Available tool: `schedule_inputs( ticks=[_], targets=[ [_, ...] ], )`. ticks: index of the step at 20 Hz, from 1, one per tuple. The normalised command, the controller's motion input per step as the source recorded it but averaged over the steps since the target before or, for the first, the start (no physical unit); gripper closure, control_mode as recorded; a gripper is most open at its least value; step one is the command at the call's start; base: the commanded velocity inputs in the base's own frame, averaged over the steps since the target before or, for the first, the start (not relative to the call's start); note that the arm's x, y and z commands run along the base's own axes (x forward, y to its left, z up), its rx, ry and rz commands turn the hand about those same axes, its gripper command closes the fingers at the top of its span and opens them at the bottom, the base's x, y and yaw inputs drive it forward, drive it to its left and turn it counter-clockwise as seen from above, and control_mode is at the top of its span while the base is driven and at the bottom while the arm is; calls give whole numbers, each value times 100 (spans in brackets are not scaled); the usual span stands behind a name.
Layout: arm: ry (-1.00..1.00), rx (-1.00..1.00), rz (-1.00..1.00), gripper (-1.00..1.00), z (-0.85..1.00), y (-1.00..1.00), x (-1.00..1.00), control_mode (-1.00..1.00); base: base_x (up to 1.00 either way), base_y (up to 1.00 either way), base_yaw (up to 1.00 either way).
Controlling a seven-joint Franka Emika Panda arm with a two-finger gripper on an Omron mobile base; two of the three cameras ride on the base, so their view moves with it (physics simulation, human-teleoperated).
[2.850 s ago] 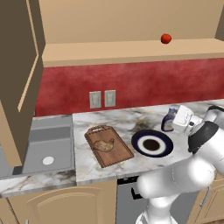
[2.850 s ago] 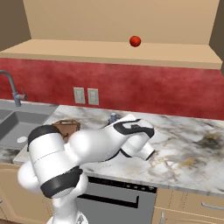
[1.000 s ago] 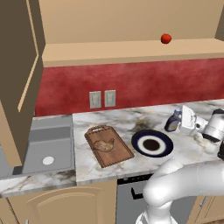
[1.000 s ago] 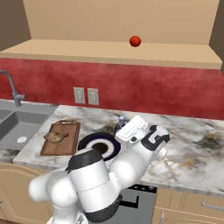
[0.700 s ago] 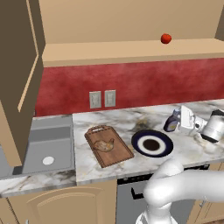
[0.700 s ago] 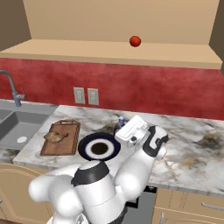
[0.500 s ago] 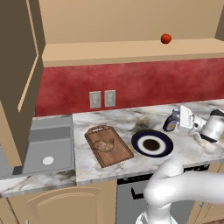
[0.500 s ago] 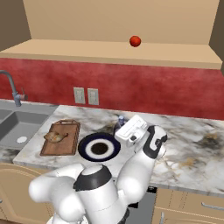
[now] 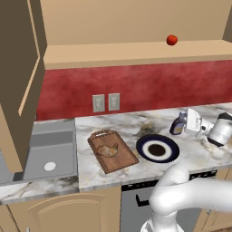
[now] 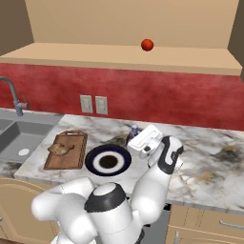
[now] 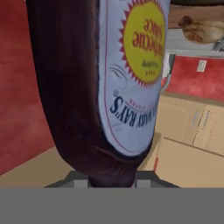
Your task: Pick the chicken drumstick from the plate and place it on the cutting board. Then pick the condiment bottle from the cabinet and place it next to the cutting board.
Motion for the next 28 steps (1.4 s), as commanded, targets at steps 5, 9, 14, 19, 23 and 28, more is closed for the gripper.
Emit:
schedule_inputs(
  ticks=[5, 9, 14, 19, 23, 28],
  targets=[
    [2, 0, -4, 100, 0, -17, 3, -100, 0, 0, 0],
    [0, -1, -5, 100, -8, -2, 1, -100, 0, 0, 0],
    [0, -4, -5, 100, -23, 0, 5, -100, 0, 0, 0],
    [0, -5, -5, 100, -25, -4, 10, -100, 0, 0, 0],
    [0, -6, -5, 100, -13, -12, 10, -100, 0, 0, 0],
    [3, -4, -5, 100, -5, -14, 11, -100, 0, 0, 0]
  ],
)
